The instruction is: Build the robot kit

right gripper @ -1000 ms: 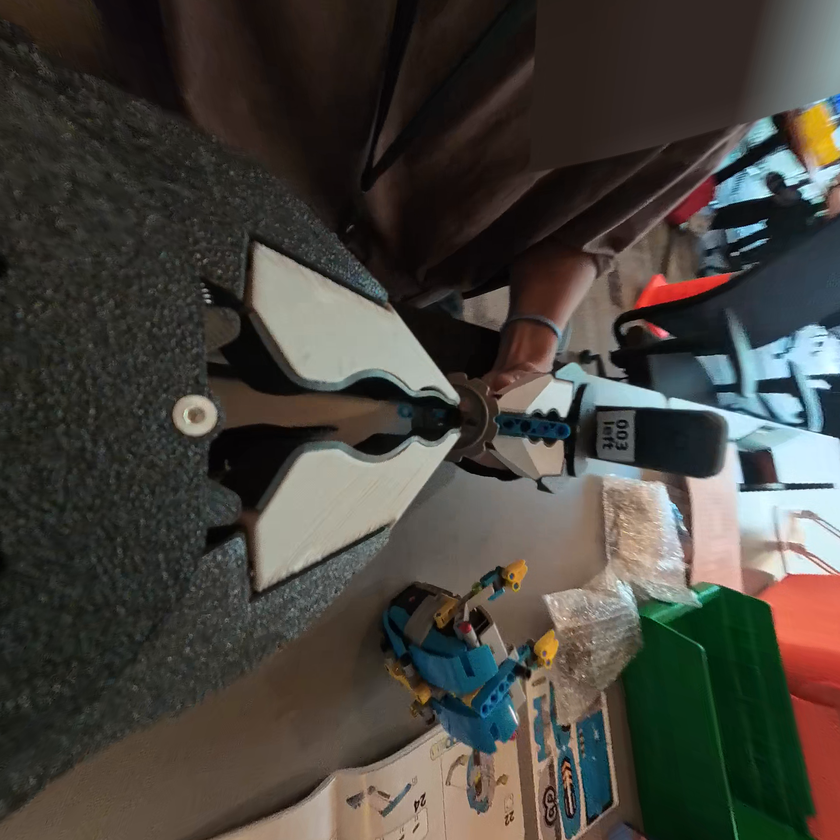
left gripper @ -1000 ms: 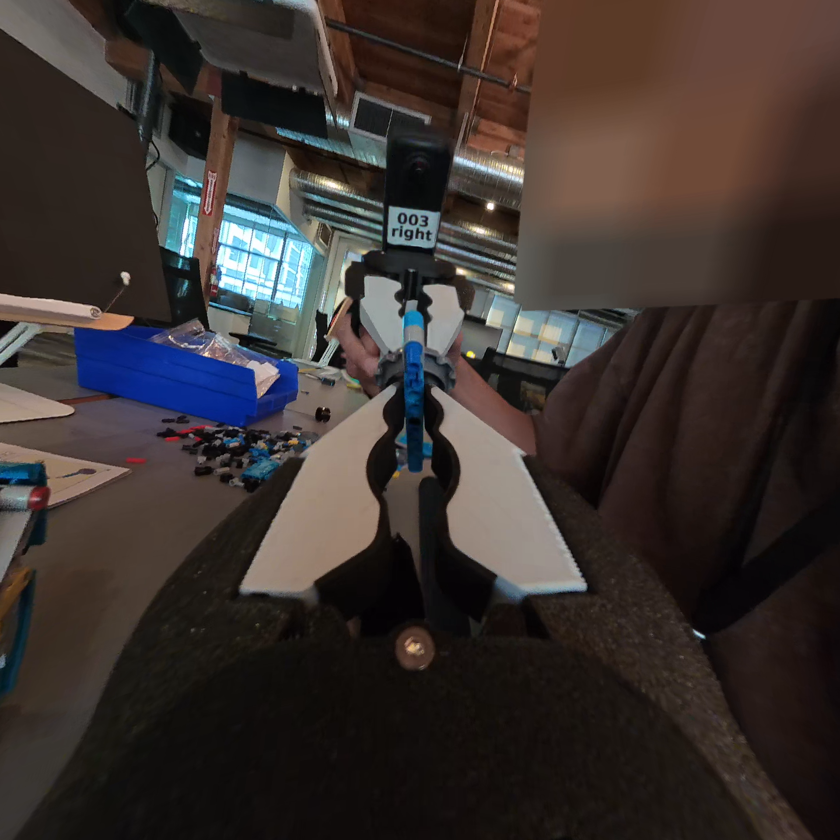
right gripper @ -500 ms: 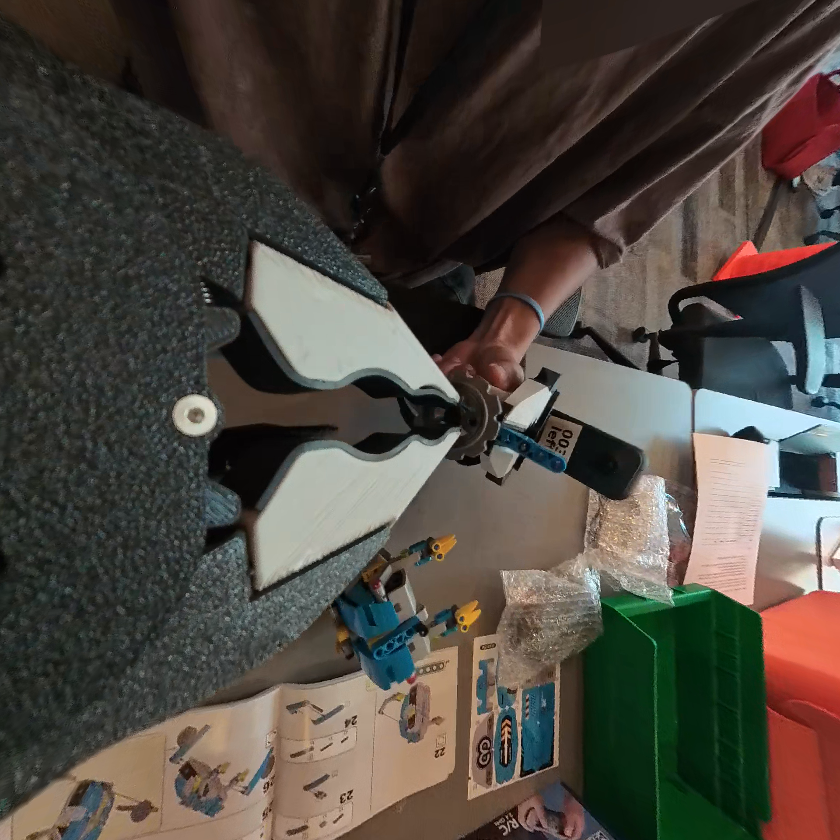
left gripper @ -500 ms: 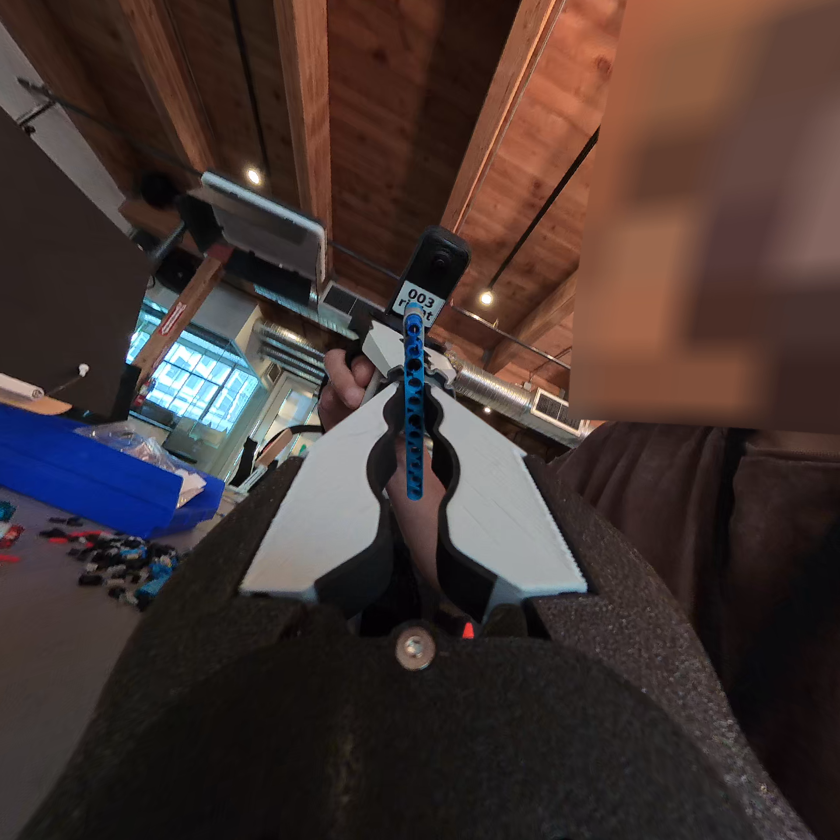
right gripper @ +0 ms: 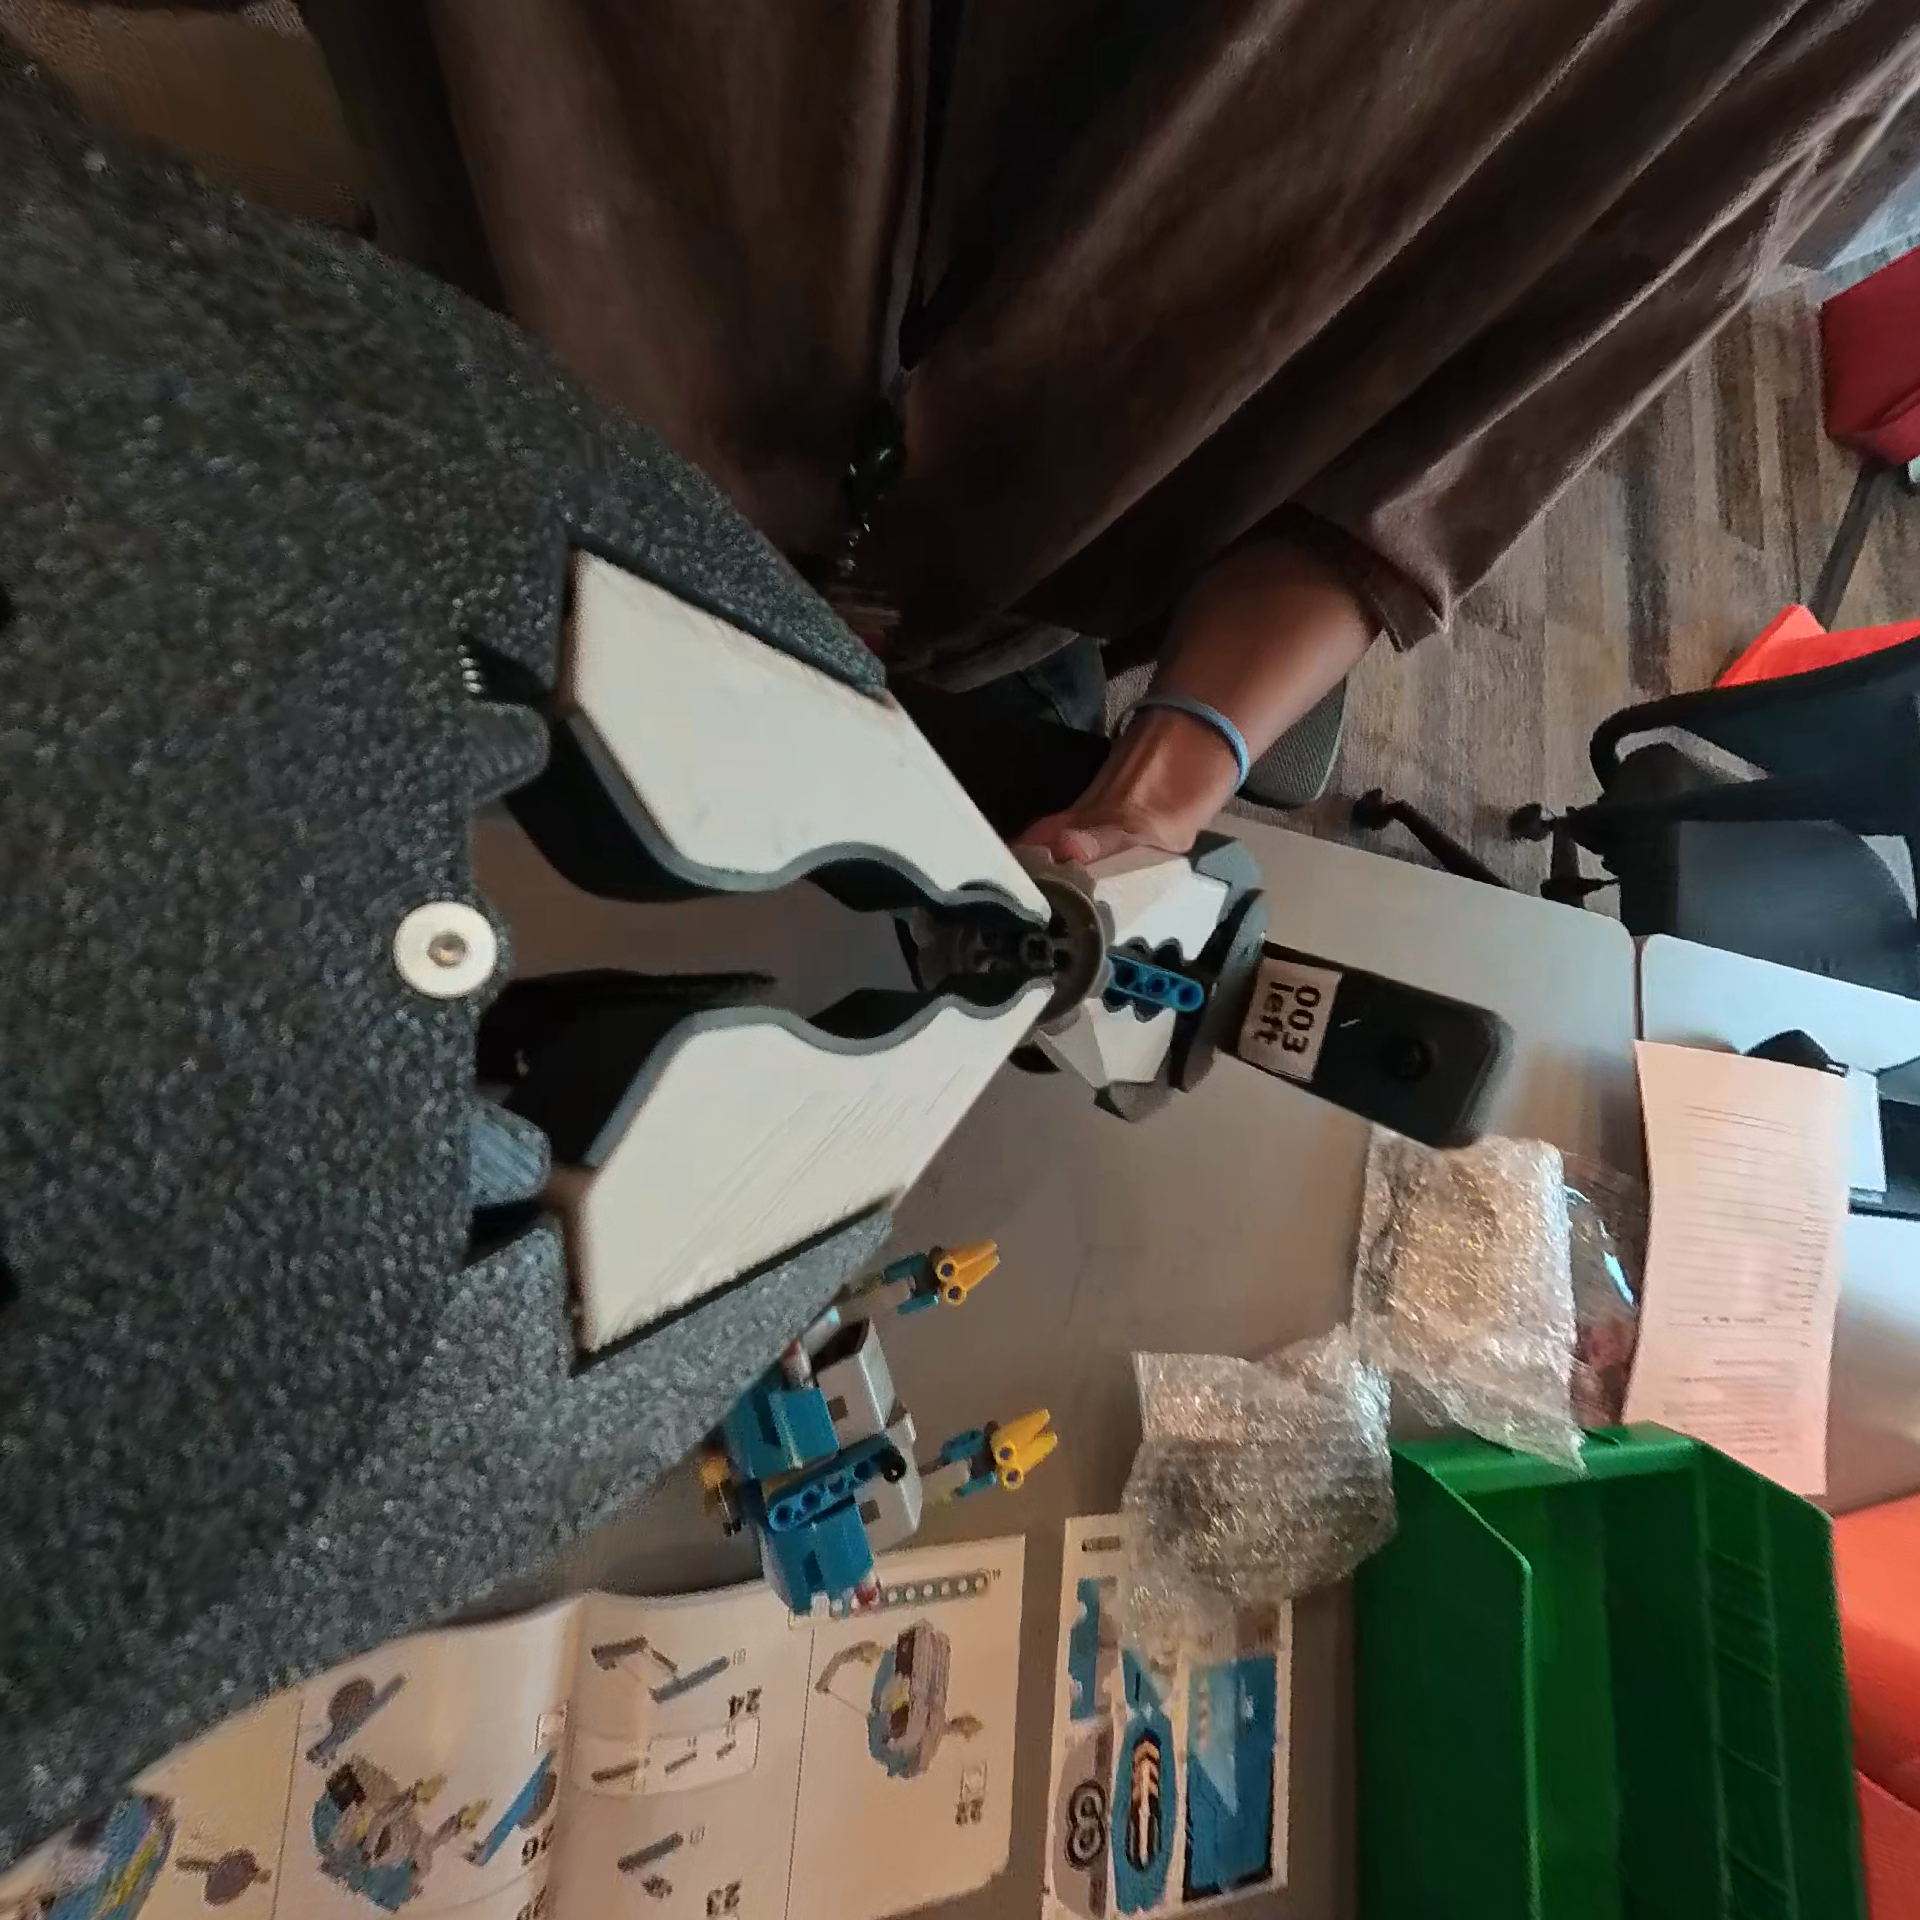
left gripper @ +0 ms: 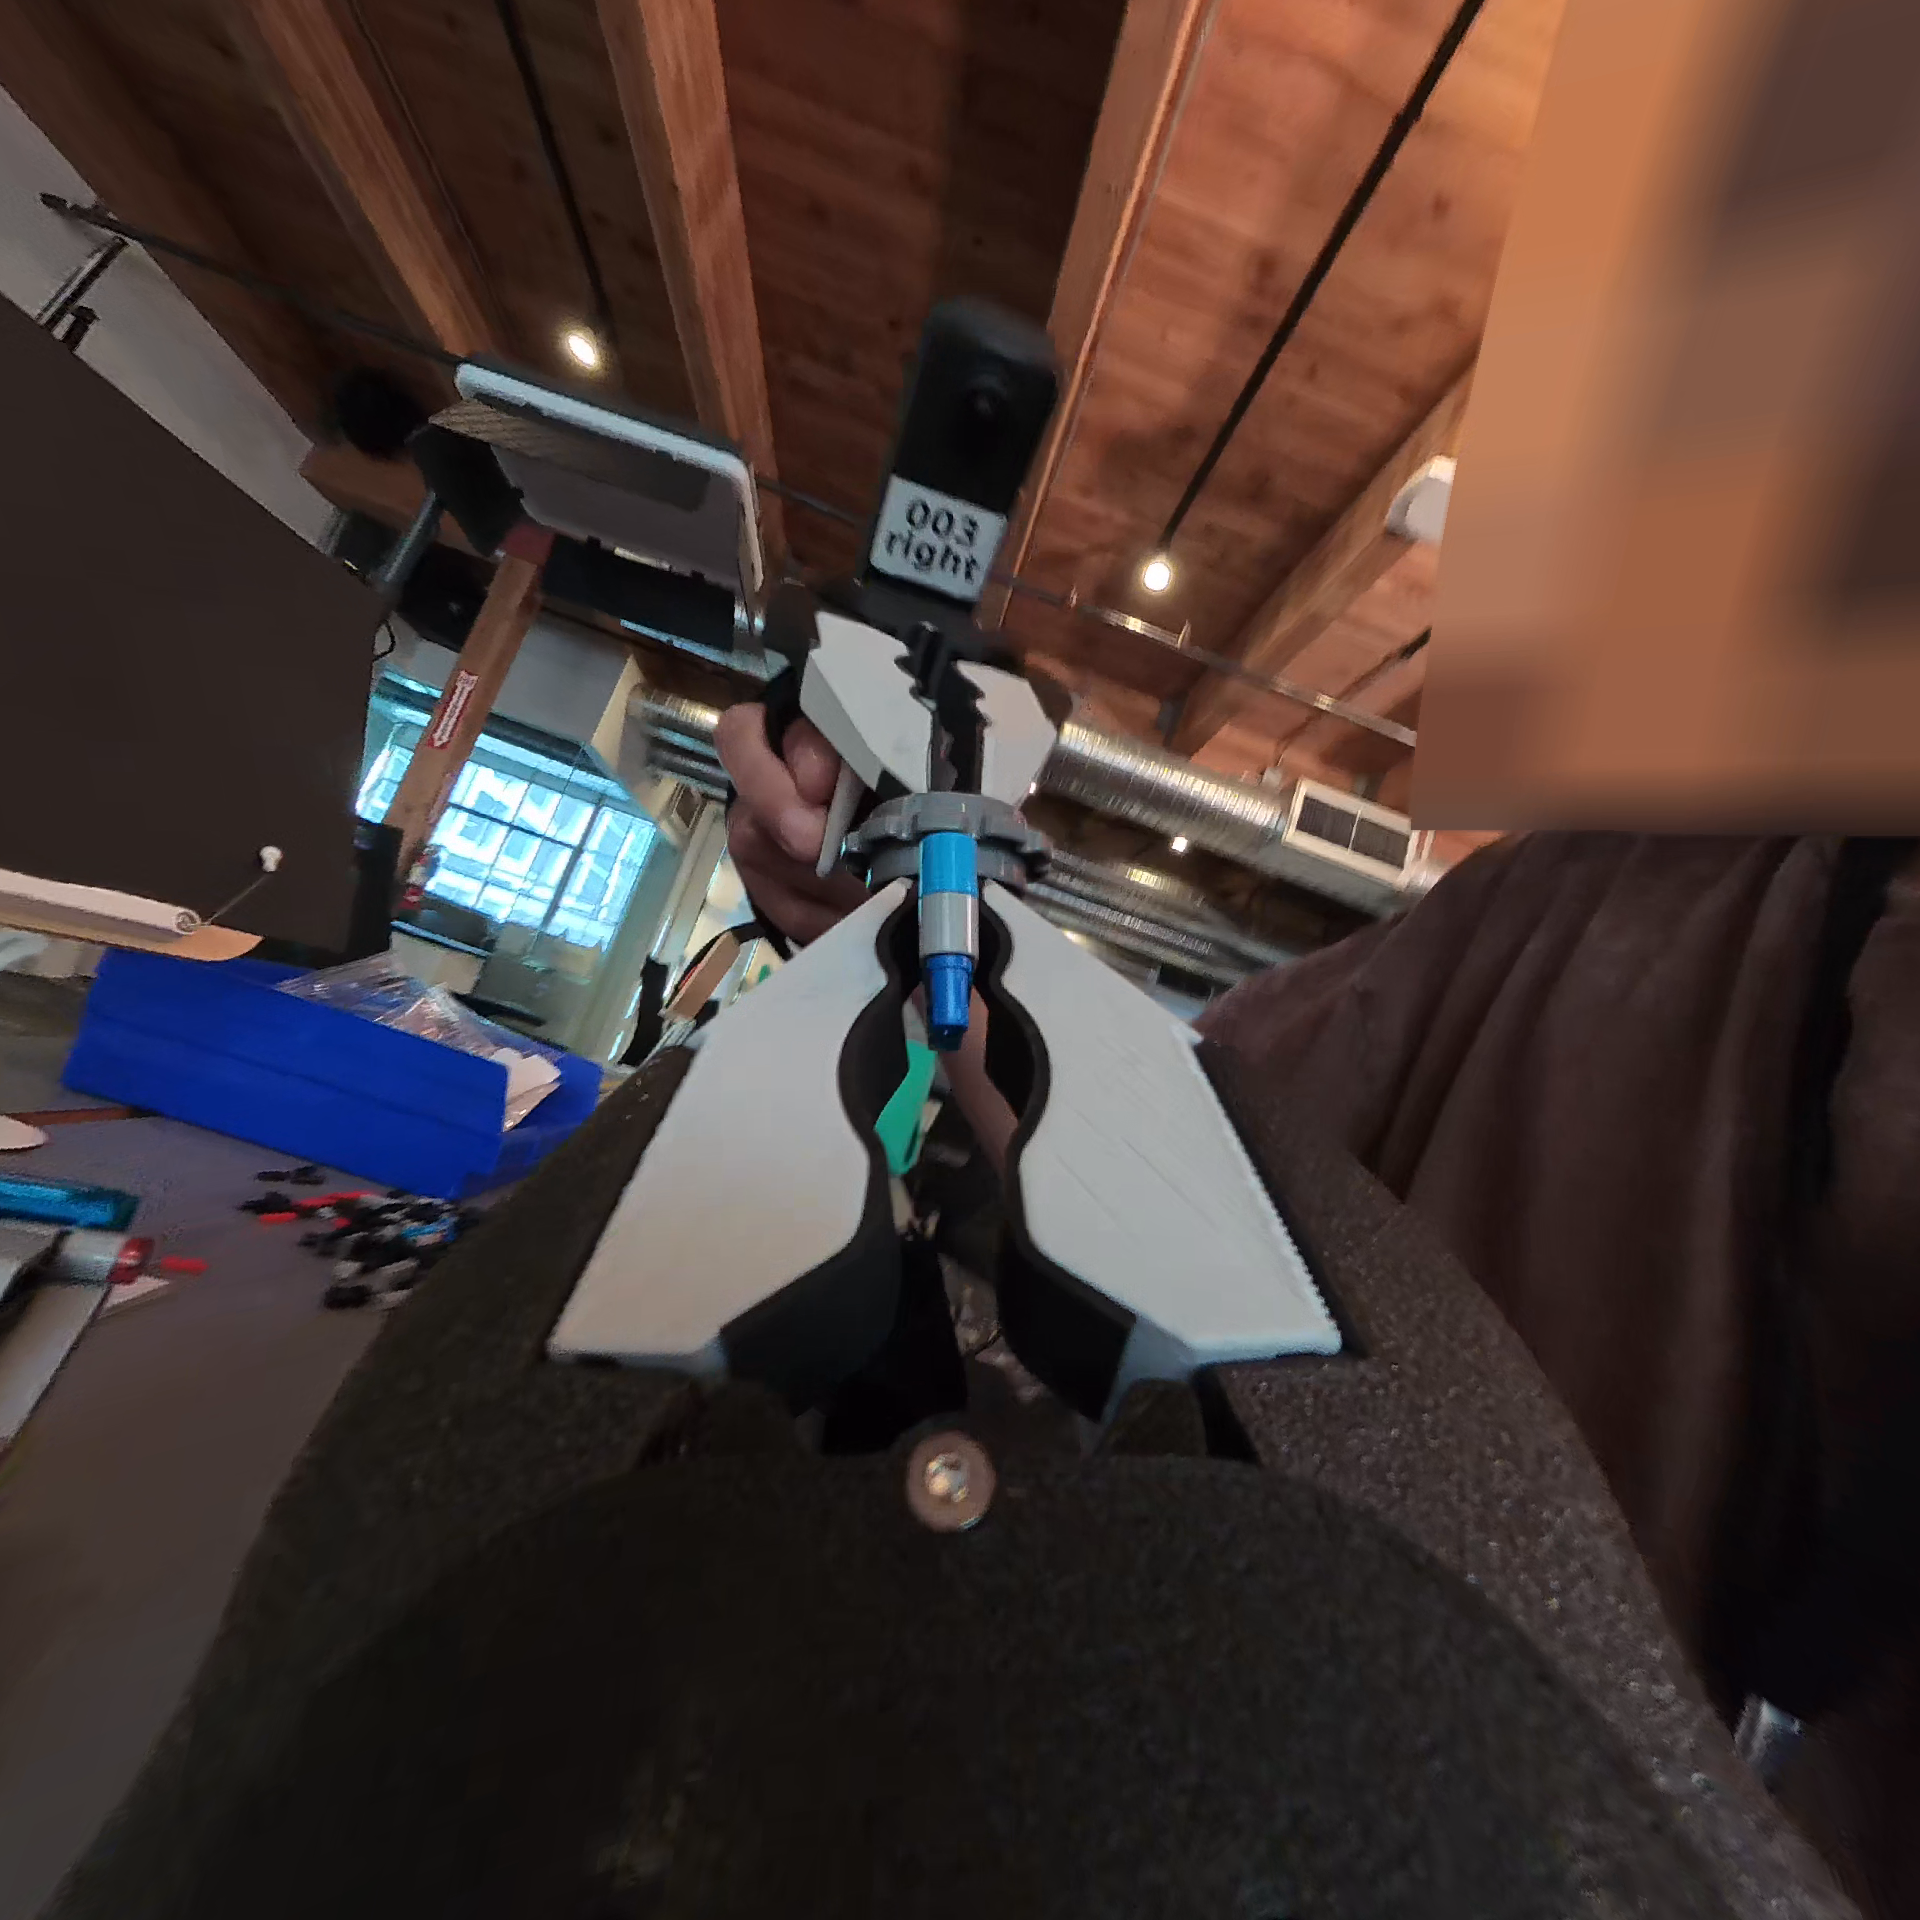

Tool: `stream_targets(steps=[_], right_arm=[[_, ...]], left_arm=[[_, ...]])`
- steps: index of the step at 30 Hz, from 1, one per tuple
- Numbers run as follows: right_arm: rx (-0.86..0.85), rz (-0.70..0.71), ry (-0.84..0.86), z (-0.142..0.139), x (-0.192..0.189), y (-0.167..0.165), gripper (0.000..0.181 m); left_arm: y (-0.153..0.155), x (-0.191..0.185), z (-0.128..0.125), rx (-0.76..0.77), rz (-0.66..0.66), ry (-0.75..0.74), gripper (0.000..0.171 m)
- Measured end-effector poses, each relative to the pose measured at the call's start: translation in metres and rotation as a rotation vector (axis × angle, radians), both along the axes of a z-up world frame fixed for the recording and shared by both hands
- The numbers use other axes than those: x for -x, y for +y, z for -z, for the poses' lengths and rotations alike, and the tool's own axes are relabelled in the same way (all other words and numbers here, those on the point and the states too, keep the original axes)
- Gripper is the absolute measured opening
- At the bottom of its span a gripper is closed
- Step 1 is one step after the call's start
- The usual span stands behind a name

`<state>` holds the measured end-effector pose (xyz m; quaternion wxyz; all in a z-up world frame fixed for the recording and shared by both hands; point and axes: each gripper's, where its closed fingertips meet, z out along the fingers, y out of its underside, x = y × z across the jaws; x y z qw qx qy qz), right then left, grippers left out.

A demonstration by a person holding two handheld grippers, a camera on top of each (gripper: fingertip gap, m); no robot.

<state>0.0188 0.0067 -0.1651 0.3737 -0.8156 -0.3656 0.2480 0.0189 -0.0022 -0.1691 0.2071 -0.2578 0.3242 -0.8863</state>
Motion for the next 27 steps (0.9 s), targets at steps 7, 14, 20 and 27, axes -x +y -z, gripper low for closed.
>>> stream_targets(steps=[7,14,20,27], right_arm=[[0.053,-0.026,-0.020,-0.0004,0.0016,-0.0067,0.008],[0.052,-0.035,-0.031,-0.0023,0.0032,-0.0043,0.008],[0.050,-0.040,-0.042,-0.0032,0.0043,-0.0026,0.008],[0.048,-0.040,-0.039,-0.0036,0.0048,-0.0022,0.009]], left_arm=[[-0.0054,0.0014,-0.0018,-0.004,0.003,-0.019,0.007],[-0.0035,0.0035,-0.0037,-0.001,0.006,-0.030,0.007],[-0.0014,0.0043,-0.0047,0.006,0.002,-0.035,0.006],[-0.0012,0.0047,-0.0052,0.014,0.005,-0.038,0.006]])
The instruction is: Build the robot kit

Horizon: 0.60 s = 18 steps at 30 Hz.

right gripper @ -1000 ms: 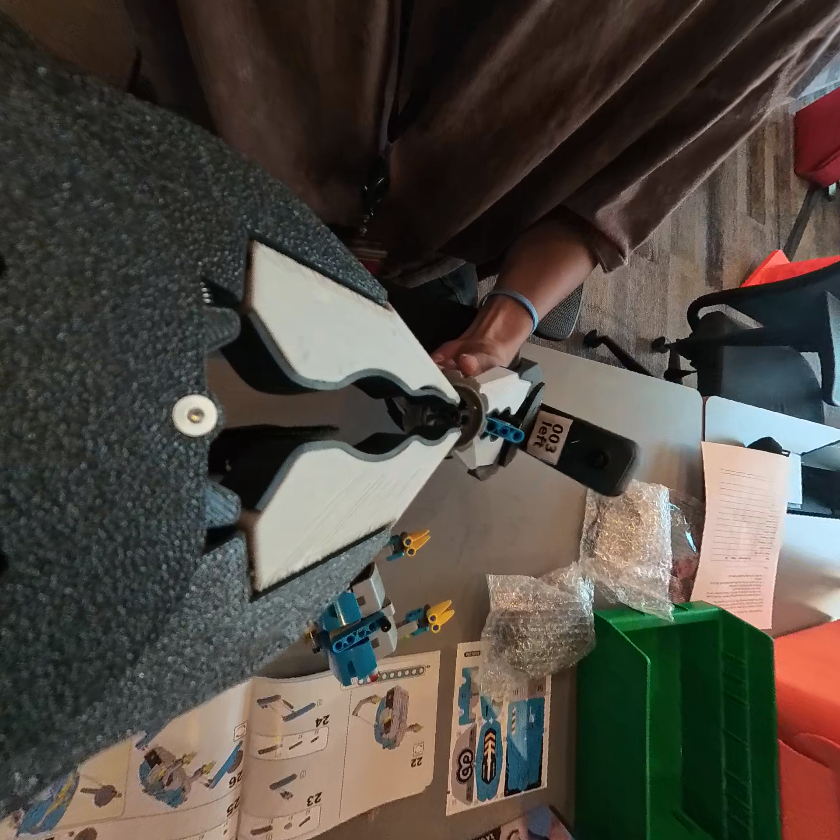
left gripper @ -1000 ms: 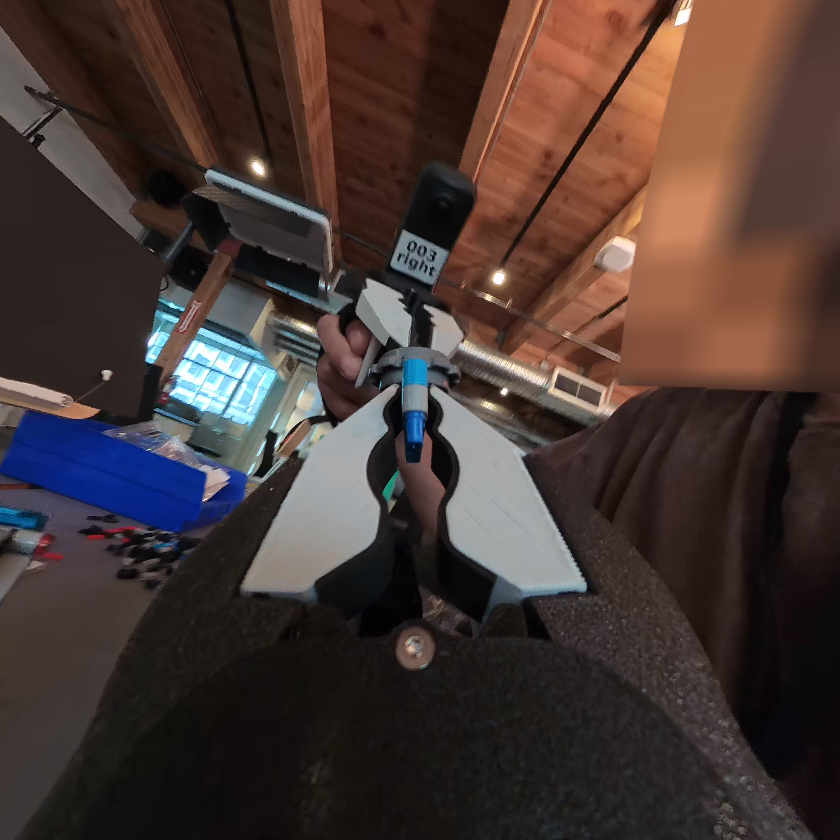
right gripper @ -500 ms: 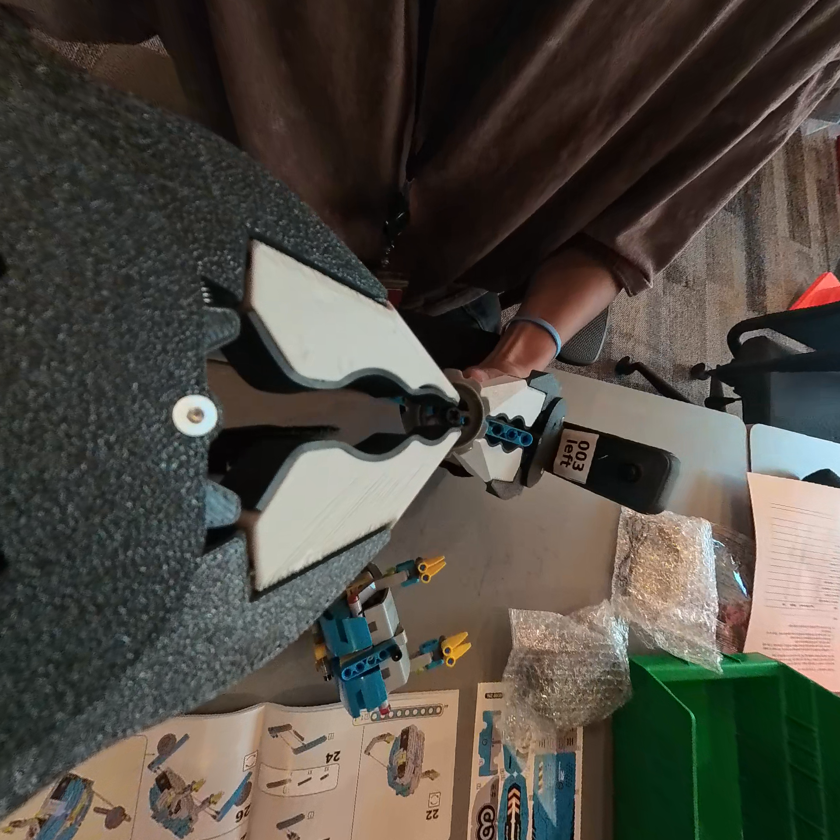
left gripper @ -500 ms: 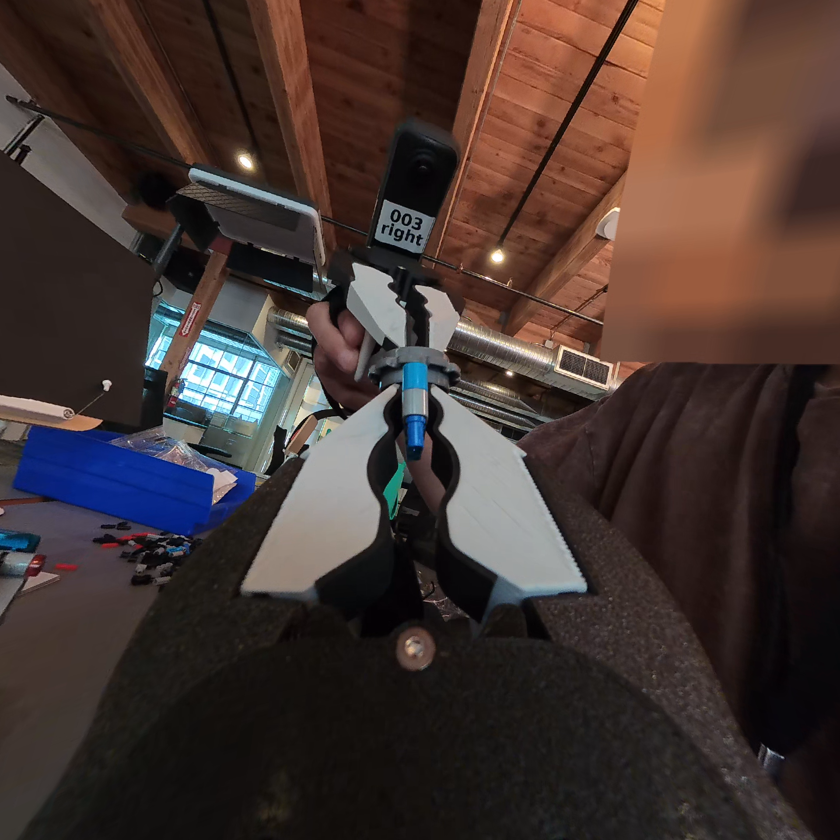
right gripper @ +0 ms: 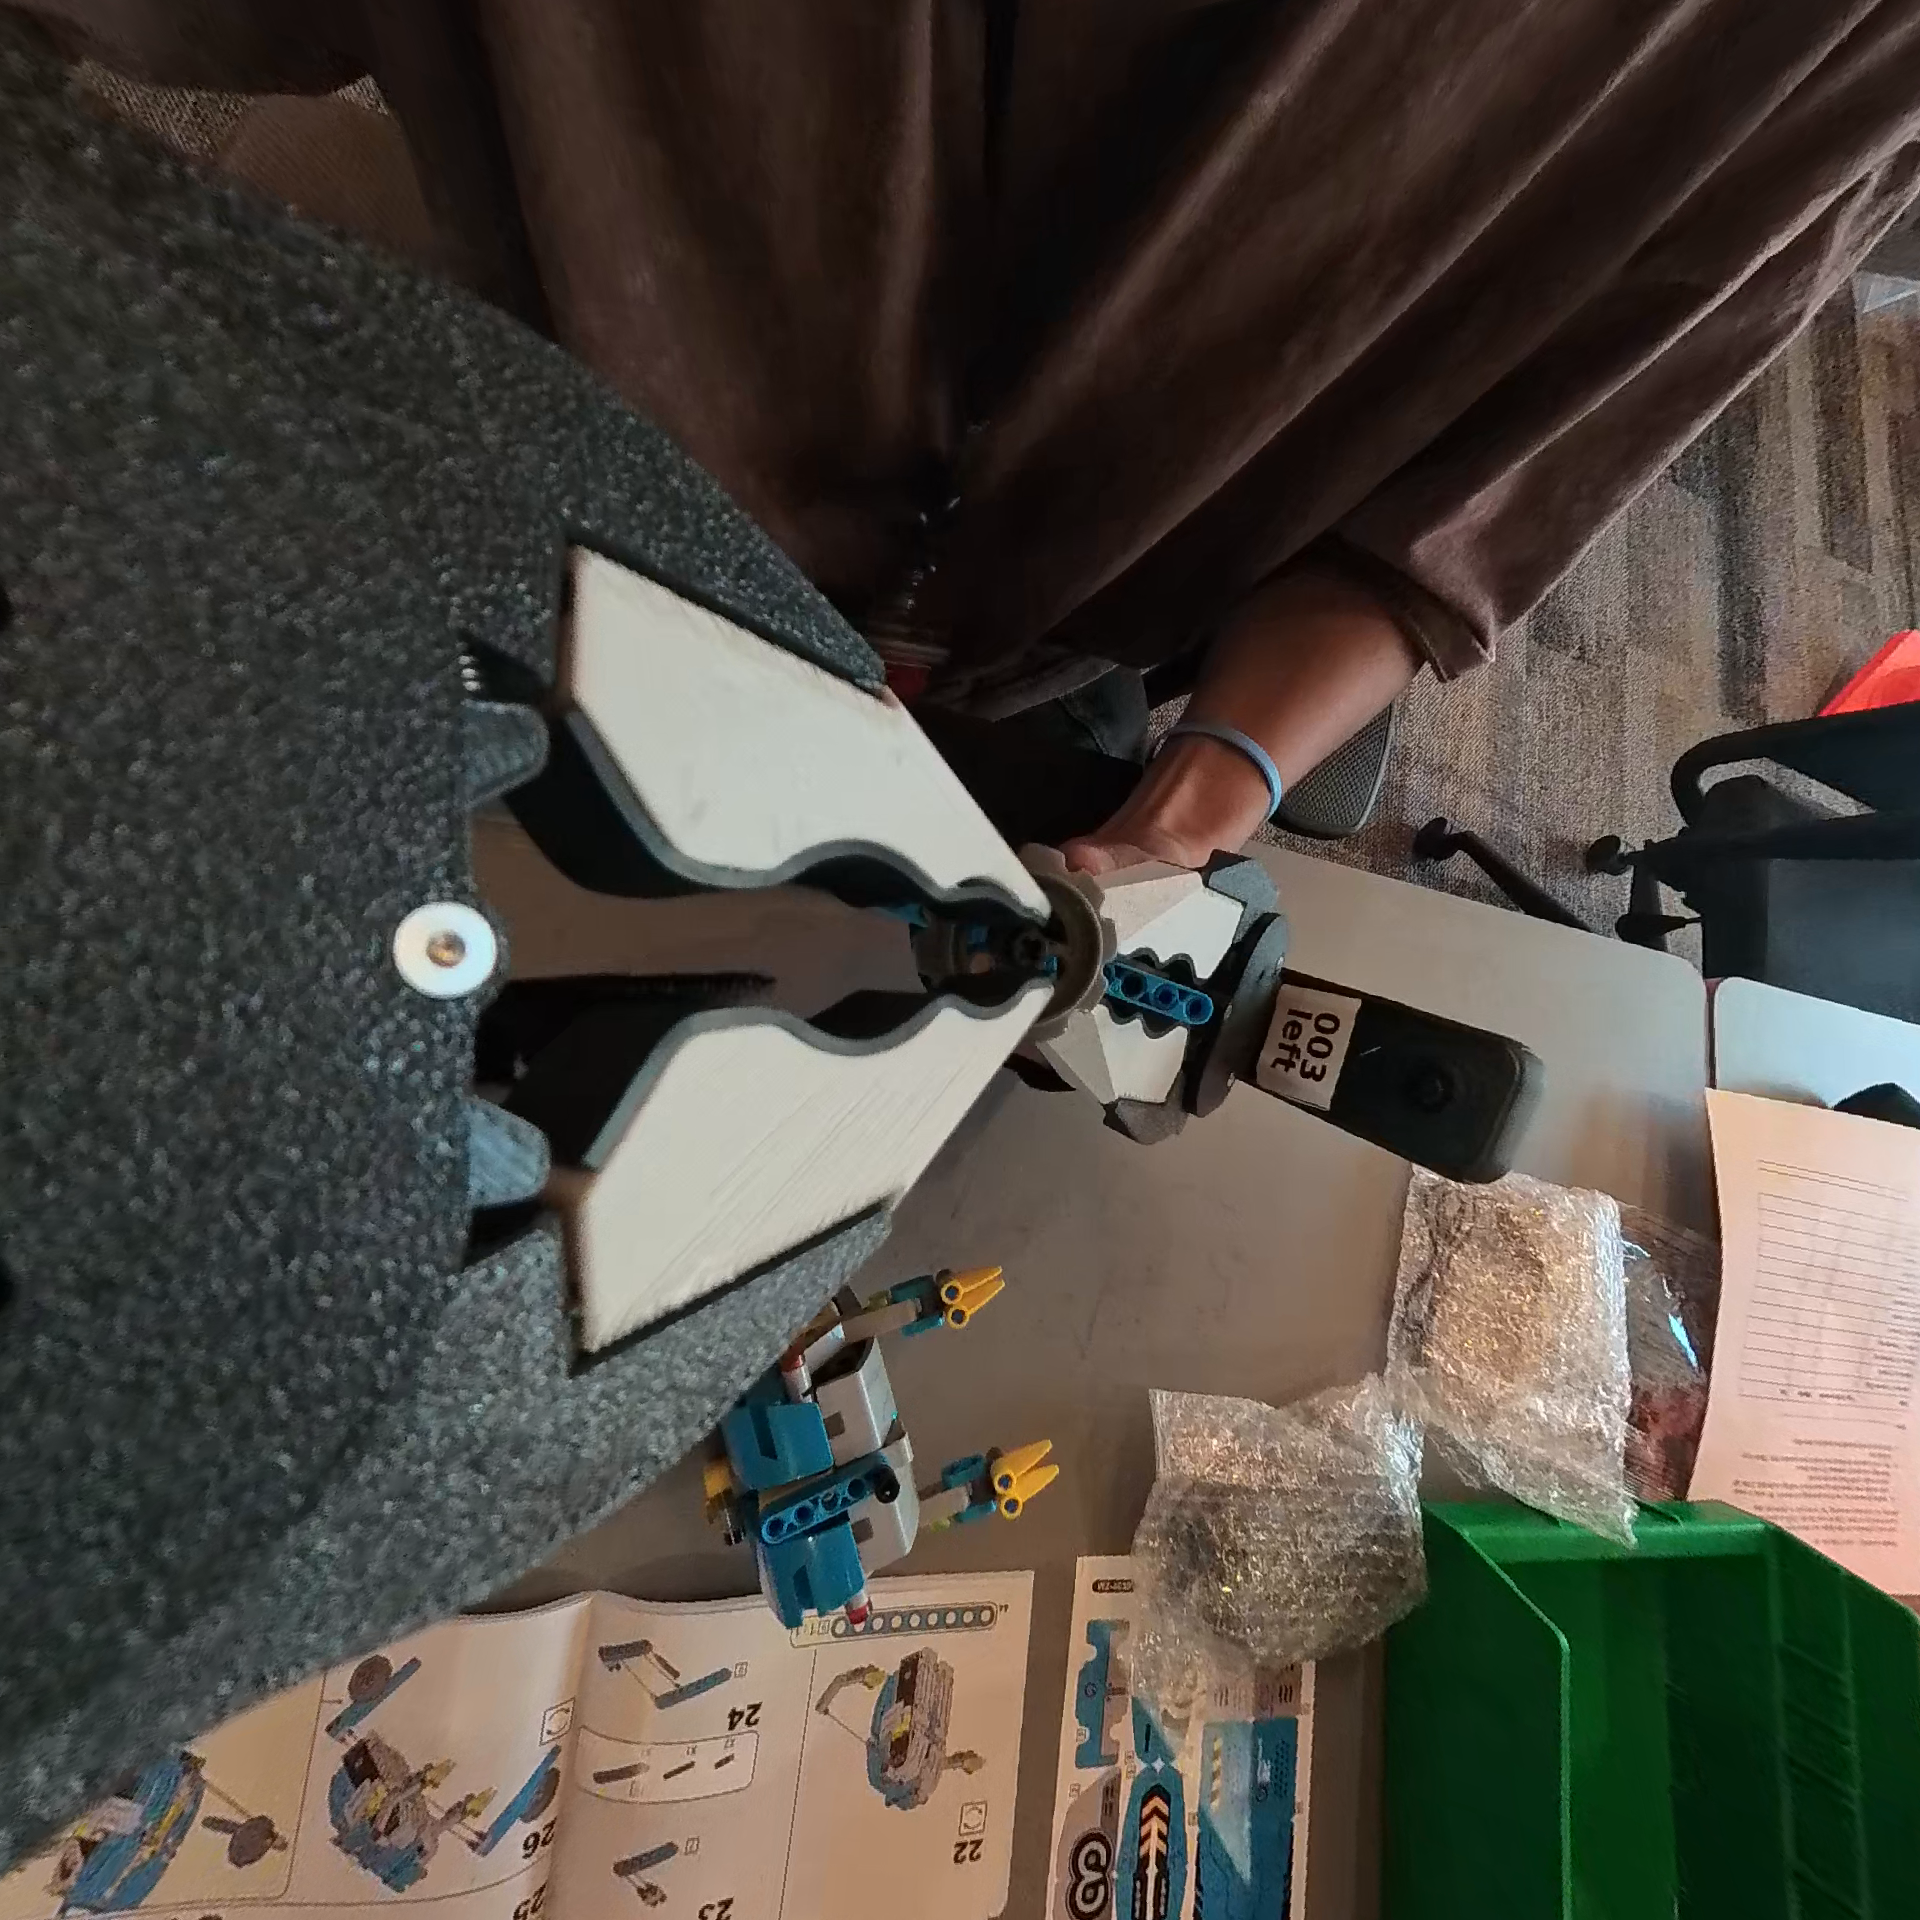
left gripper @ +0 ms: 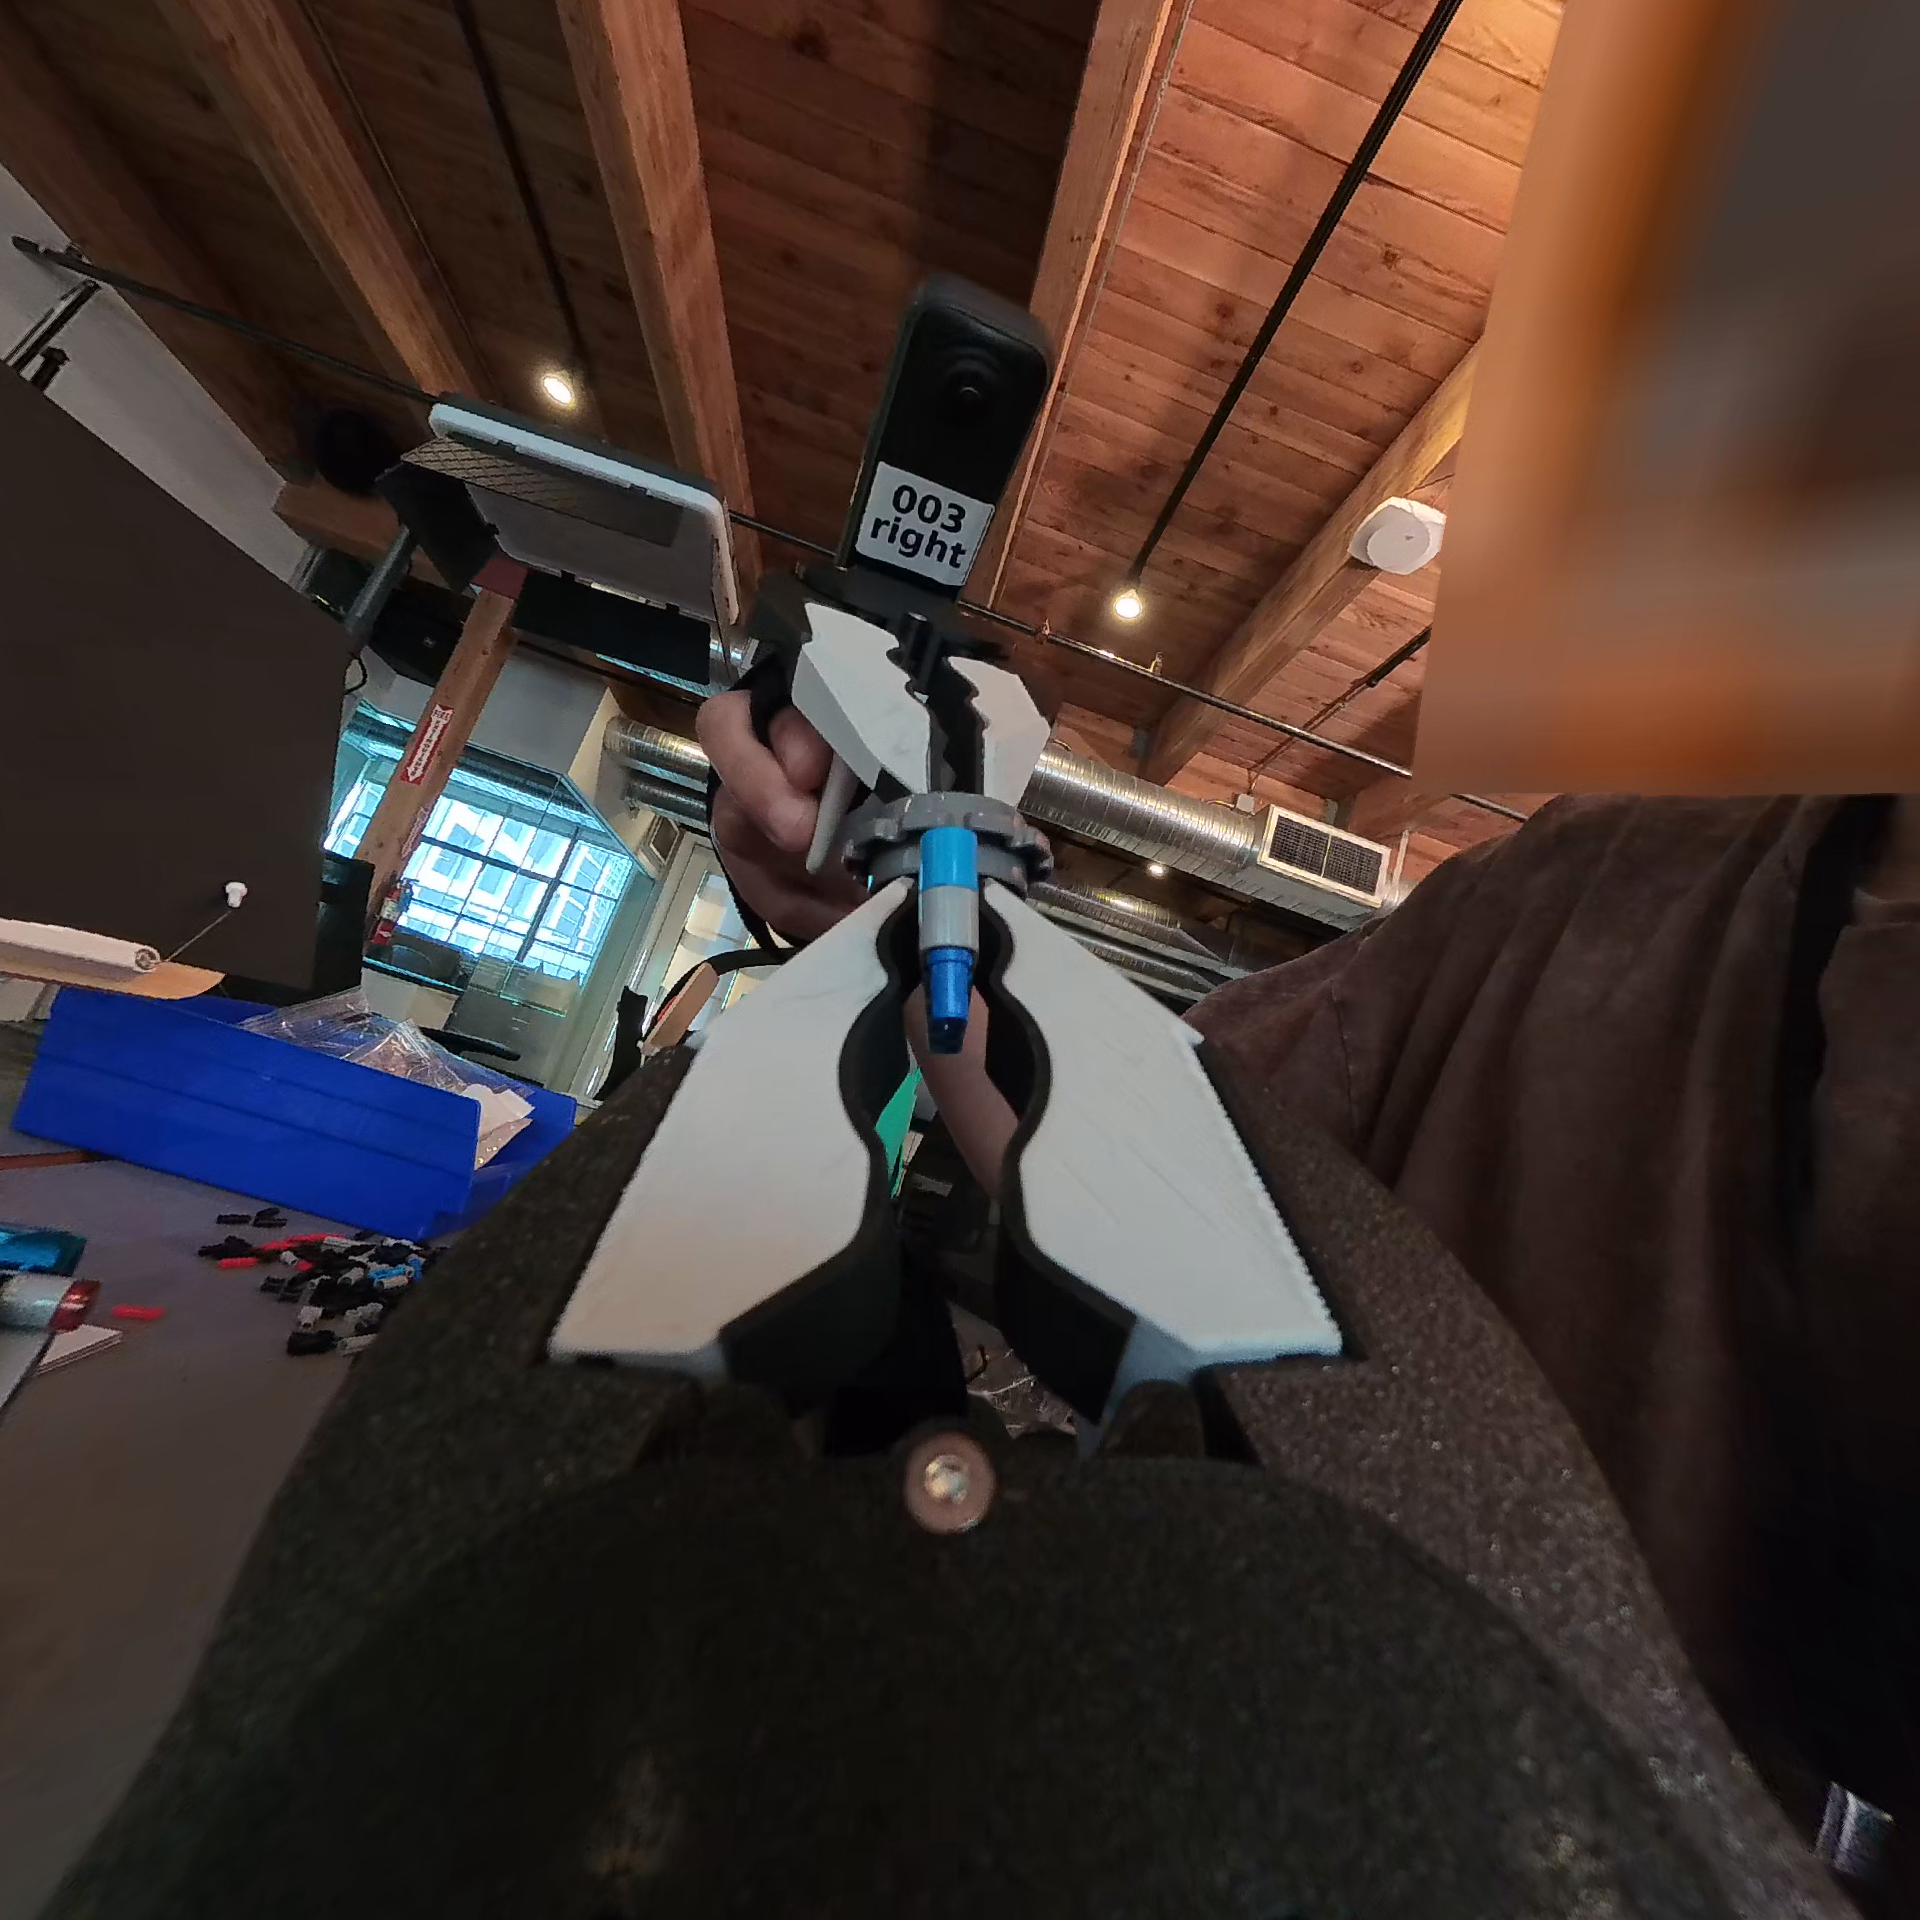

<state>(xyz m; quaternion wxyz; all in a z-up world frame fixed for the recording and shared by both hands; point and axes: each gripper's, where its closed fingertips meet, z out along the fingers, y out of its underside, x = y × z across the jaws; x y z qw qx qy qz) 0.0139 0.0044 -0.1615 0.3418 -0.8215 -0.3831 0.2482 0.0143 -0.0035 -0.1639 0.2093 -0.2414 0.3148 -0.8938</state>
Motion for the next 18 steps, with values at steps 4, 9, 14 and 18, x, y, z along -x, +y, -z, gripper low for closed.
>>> stream_targets(steps=[4,9,14,18], right_arm=[[-0.002,0.009,-0.009,-0.0011,0.0008,0.0008,0.009],[-0.016,0.015,-0.026,-0.0034,0.0036,0.0005,0.011],[-0.018,0.017,-0.024,-0.0052,0.0053,-0.0003,0.012],[-0.027,0.017,-0.036,-0.0070,0.0056,-0.0006,0.014]], left_arm=[[0.0012,0.0011,-0.0012,0.011,0.003,-0.005,0.006],[0.0006,0.0036,-0.0038,0.020,0.011,-0.014,0.006],[-0.0013,0.0061,-0.0056,0.018,0.015,-0.020,0.006],[-0.0026,0.0070,-0.0068,0.016,0.018,-0.024,0.006]])
